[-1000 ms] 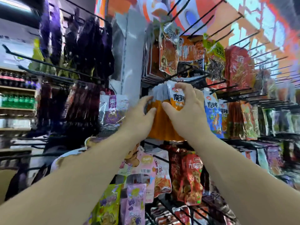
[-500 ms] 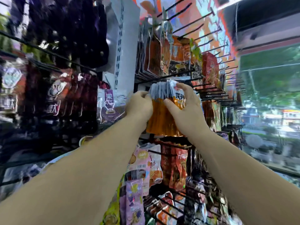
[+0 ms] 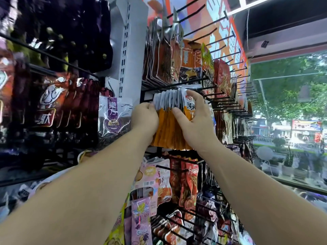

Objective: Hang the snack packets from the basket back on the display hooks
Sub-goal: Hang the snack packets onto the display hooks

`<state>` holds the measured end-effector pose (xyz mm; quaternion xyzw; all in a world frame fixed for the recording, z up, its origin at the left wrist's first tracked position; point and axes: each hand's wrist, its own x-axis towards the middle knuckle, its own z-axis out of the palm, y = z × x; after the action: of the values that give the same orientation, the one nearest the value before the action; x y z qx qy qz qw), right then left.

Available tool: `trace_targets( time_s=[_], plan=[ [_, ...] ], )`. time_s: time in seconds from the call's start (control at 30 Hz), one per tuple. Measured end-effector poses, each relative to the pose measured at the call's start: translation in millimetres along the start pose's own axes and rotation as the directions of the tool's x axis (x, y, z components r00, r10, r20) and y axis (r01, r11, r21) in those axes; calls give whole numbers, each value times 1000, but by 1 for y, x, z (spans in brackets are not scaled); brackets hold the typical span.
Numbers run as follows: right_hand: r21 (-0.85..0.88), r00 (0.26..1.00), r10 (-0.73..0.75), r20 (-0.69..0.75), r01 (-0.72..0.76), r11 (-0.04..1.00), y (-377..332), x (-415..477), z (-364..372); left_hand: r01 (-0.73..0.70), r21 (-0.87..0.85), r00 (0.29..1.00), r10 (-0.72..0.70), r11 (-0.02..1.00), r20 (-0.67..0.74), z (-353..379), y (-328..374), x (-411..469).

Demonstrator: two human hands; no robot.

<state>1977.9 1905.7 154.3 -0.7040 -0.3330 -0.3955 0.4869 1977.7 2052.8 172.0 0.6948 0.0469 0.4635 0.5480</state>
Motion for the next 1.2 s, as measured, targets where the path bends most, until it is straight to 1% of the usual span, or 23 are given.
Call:
trace_targets(
  time_s=[0.2,0.27,0.3,0.33,0.4,0.47,0.5,0.67,0.77,0.83,0.9,1.03,1.1,1.13,1.2],
  plan=[
    [3,1000,16,12,-16,1000,3,1,10,9,125,996,2,992,-91,0,2,3],
    [-2,1000,9,30,-9,1000,4,1,10,-29,131,995,42,991,-95,-1,2,-3],
    [-4,999,8,42,-8,1000,5,2,9,-61,101,994,70,993,-83,-1,1,-7],
    [-1,999,10,52,-10,1000,5,2,8,-102,58,993,105,993,-59,-1,-2,-9],
    [13,998,14,63,-14,1000,4,2,6,-198,-16,979,199,980,50,-1,-8,-15],
    [27,997,24,78,-26,999,3,0,5,-272,-47,947,276,961,163,0,-13,-19],
    [36,995,30,97,-33,999,3,0,4,-296,-46,935,299,954,189,0,-16,-19],
    [26,980,21,199,-27,999,9,-3,2,-276,51,925,251,960,285,0,-22,-20],
    [16,977,37,210,-41,999,9,0,6,-278,161,934,227,947,276,-2,-21,-17],
    [24,976,47,213,-53,998,8,1,13,-235,256,951,168,938,260,-3,-21,-14],
    [36,976,54,213,-63,997,5,3,19,-204,307,958,125,930,257,-4,-20,-13],
    [27,979,57,194,-63,998,4,4,26,-167,325,960,78,931,270,-2,-18,-11],
    [16,976,55,210,-60,998,6,5,23,-159,321,960,70,934,272,-1,-17,-12],
    [15,973,55,224,-60,998,7,5,21,-168,318,960,81,933,268,-2,-16,-14],
    [10,968,51,245,-55,998,9,5,13,-222,293,959,153,930,239,-3,-16,-21]
  ],
)
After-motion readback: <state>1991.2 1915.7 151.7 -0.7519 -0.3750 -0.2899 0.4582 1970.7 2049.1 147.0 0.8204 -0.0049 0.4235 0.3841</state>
